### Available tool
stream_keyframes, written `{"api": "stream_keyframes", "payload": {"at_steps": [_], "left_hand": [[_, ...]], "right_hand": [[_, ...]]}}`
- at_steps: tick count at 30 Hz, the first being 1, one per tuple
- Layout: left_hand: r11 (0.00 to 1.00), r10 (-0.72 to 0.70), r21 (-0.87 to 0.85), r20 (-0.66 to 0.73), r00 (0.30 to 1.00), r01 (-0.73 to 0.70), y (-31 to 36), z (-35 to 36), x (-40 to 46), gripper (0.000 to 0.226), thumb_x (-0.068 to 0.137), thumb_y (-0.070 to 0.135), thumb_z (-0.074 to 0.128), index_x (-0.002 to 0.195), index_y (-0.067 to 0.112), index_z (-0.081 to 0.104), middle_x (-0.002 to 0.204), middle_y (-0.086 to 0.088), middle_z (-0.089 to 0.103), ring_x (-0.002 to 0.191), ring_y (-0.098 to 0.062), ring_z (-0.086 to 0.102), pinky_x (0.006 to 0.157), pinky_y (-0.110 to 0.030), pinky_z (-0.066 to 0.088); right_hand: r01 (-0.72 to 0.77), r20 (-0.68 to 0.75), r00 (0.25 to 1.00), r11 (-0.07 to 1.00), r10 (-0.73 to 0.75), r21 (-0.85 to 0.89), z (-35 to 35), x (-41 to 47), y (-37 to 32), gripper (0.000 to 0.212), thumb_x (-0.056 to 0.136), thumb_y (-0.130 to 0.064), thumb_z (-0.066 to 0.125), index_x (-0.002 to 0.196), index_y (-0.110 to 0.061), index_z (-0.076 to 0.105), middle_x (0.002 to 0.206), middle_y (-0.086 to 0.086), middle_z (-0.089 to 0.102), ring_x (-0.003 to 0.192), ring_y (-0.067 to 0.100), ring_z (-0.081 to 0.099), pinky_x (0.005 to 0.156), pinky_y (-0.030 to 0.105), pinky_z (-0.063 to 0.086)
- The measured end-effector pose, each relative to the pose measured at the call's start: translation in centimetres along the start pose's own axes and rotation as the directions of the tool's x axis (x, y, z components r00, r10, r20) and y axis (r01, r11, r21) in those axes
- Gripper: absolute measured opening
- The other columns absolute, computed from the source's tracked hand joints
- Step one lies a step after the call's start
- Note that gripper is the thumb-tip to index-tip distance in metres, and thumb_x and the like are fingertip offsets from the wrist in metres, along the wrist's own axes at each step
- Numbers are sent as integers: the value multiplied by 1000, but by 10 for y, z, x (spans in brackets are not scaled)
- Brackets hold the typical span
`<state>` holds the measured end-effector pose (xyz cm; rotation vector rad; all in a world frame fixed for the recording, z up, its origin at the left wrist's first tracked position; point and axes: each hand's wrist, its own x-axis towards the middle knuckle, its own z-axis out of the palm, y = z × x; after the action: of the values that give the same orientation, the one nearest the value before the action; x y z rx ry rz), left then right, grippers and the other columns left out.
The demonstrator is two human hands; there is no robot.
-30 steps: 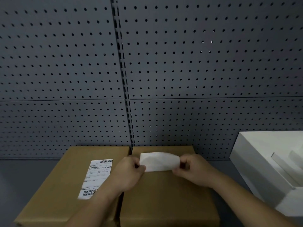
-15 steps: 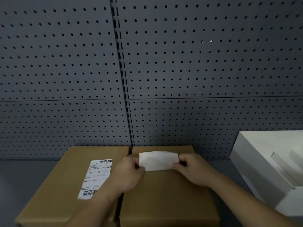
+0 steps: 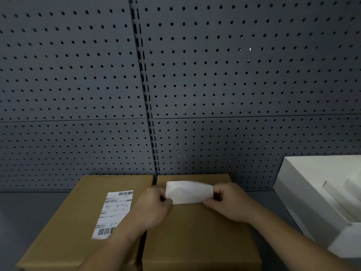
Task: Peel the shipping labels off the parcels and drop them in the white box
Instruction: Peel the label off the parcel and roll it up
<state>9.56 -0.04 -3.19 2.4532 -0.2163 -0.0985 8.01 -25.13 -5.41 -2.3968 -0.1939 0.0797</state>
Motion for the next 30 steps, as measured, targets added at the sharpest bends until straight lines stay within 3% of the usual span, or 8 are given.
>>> {"api": "stream_keyframes", "payload": {"at_steps": [5,8,10,13,16,22,26,30], "left_hand": [[998,30,-55,35,999,-28,0,-1,-3,11,87,20,67,84,11,73,76,-2,68,62,-10,57,57,-22,45],[1000,28,-11,-4,1000,-28,0,0,0,13,88,19,66,84,9,73,85,-6,72,71,-18,67,63,-30,54],[1000,19,-1,-14,1000,-19,-1,1,1,15,90,21,64,86,9,73,87,-6,72,79,-20,69,70,-36,56],[1000,11,9,-18,1000,-11,-2,4,3,17,93,26,62,90,12,72,86,-3,72,79,-16,68,71,-36,57],[1000,-11,4,-33,999,11,-2,4,4,26,97,31,59,85,9,68,79,-3,68,70,-16,63,63,-30,50],[997,-37,-67,-35,999,35,-2,4,3,28,99,33,56,83,11,64,84,-12,71,68,-17,61,62,-32,49],[996,-28,-89,-42,999,24,-3,4,2,18,100,30,54,89,20,65,85,-3,71,81,-19,68,71,-37,56],[991,-19,-132,-56,998,12,-3,5,2,8,98,27,57,95,26,63,90,6,70,83,-7,65,72,-27,53]], "right_hand": [[-6,-7,1000,1000,6,-12,0,2,-2,27,91,-50,63,100,-27,75,96,-6,75,85,11,70,80,43,61],[-8,-1,1000,1000,8,-8,0,2,-3,31,91,-53,59,102,-28,74,98,-6,75,87,11,70,82,44,60],[-7,10,1000,1000,7,8,0,3,-4,29,94,-48,59,113,-31,73,106,-13,73,92,4,68,87,37,60],[3,10,1000,1000,-3,24,-1,5,-5,31,97,-43,59,125,-31,68,116,-19,69,100,-3,64,93,29,56],[-2,1,1000,998,2,55,-1,5,-4,32,98,-42,58,127,-31,67,120,-18,68,102,-5,63,94,25,54],[-17,-21,1000,995,19,98,0,5,-2,40,95,-45,61,133,-31,60,124,-17,66,110,0,61,100,32,53],[-19,-26,999,992,22,124,-1,4,0,43,90,-45,68,131,-35,59,122,-20,64,111,-2,60,101,34,53],[-11,-56,998,979,23,204,-2,1,3,57,76,-57,74,129,-48,53,127,-20,61,120,5,57,105,41,50]]}}
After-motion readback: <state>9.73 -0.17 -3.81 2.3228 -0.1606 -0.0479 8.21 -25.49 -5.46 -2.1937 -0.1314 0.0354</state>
